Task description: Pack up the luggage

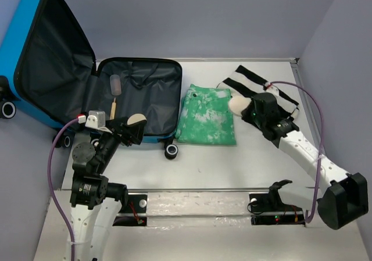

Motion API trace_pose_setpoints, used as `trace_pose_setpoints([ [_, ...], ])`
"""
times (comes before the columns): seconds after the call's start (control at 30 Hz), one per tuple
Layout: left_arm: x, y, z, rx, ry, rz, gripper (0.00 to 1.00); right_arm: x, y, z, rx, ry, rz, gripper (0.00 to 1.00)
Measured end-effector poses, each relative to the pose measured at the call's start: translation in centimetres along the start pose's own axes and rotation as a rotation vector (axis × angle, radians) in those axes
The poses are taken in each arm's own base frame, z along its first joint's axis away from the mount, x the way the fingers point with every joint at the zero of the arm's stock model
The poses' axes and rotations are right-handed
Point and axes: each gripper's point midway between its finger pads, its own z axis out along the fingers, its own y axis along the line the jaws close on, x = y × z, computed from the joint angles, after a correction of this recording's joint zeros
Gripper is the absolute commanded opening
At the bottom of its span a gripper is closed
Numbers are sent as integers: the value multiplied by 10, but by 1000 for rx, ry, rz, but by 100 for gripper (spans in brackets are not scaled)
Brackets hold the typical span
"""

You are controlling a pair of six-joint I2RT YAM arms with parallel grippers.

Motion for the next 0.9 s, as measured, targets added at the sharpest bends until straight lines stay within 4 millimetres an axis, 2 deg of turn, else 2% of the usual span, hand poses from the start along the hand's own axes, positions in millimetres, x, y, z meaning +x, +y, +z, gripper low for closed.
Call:
trace_pose_setpoints([
  [0.03, 0, 0, 0, 0, 0, 0, 99, -4, 19, -5, -41, -1, -14, 7],
  [0.07, 0, 0, 0, 1, 1, 0, 99, -12, 50, -10, -107, -3, -33, 7],
  [0.1, 0, 0, 1, 0, 2, 0, 99, -15, 86, -15, -181, 4, -58, 13],
  [0.2, 1, 1, 1, -1, 5, -2, 99, -26, 192, -26, -387, 30, -103, 64],
  [0.23, 1, 1, 2, -3, 6, -2, 99, -26, 235, -33, -477, 48, -127, 92],
  [0.27, 1, 1, 2, -3, 6, -2, 99, -28, 274, -36, -554, 52, -141, 99],
  [0.3, 1, 1, 2, -4, 6, -2, 99, -26, 302, -39, -618, 58, -146, 100],
  [0.33, 1, 1, 2, -4, 6, -2, 99, -22, 321, -43, -666, 62, -164, 100],
  [0.37, 1, 1, 2, -4, 6, -2, 99, -11, 328, -41, -678, 77, -185, 100],
  [0.4, 1, 1, 2, -4, 6, -2, 99, -5, 325, -38, -671, 90, -193, 99],
  [0.43, 1, 1, 2, -3, 6, -2, 99, 4, 313, -31, -640, 114, -207, 98],
  [0.5, 1, 1, 2, -2, 6, -2, 99, 9, 276, -11, -564, 135, -200, 96],
  [0.57, 1, 1, 2, 0, 6, -2, 99, 4, 211, 20, -415, 150, -169, 95],
  [0.6, 1, 0, 2, 0, 6, -2, 99, 0, 161, 36, -306, 148, -135, 94],
  [0.63, 1, 0, 1, 2, 6, -2, 99, -5, 131, 42, -242, 140, -112, 94],
  [0.7, 0, -2, 1, 8, 2, -1, 99, -9, 59, 48, -69, 118, -67, 94],
  [0.77, 0, -2, 0, 10, 0, 0, 99, -1, 24, 39, 5, 114, -59, 94],
  [0.83, 0, -3, 0, 11, 1, -3, 99, 18, 12, 32, 19, 135, -78, 93],
  [0.9, 0, -3, 0, 11, 1, -3, 99, 36, 6, 33, 28, 172, -96, 90],
])
